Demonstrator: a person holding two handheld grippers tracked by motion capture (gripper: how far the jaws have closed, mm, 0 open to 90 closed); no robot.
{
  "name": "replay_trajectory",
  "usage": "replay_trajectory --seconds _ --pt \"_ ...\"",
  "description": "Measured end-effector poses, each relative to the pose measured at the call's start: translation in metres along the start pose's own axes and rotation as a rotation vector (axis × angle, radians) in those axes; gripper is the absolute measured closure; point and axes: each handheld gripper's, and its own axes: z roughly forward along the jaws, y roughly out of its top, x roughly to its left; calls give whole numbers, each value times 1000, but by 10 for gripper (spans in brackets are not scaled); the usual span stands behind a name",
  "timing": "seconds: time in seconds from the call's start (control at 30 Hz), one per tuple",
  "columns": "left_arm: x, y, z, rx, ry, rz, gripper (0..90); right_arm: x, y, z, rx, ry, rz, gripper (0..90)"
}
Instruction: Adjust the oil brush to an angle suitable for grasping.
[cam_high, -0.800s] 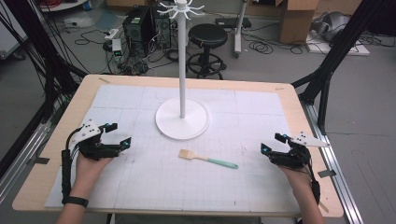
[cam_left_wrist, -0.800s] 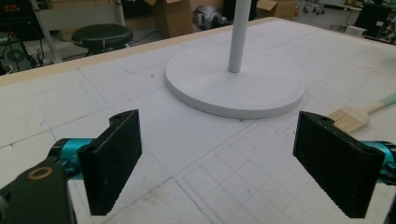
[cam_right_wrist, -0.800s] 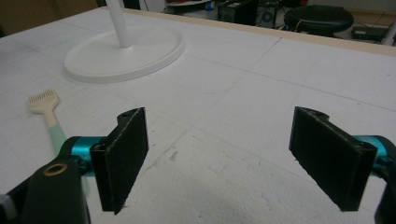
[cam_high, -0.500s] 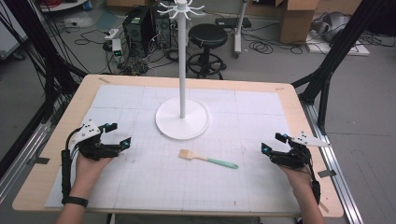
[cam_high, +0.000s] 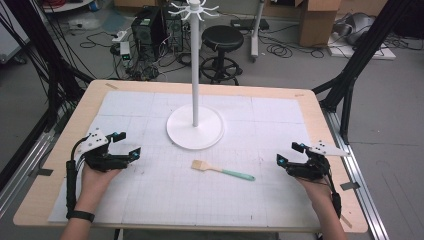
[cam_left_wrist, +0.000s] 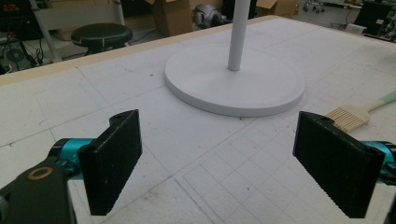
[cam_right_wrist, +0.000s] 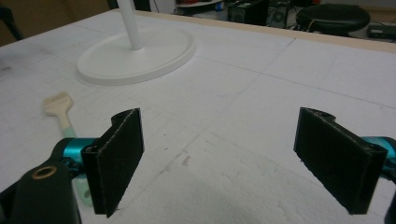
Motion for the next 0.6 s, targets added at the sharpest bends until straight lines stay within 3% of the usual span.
replay_trajectory --seconds 0.17,0.6 --pt "1 1 -2 -9 1 -4 162 8 4 7 9 35 -18 152" --pt "1 1 -3 -15 2 -6 162 36 19 48 75 168 -102 153"
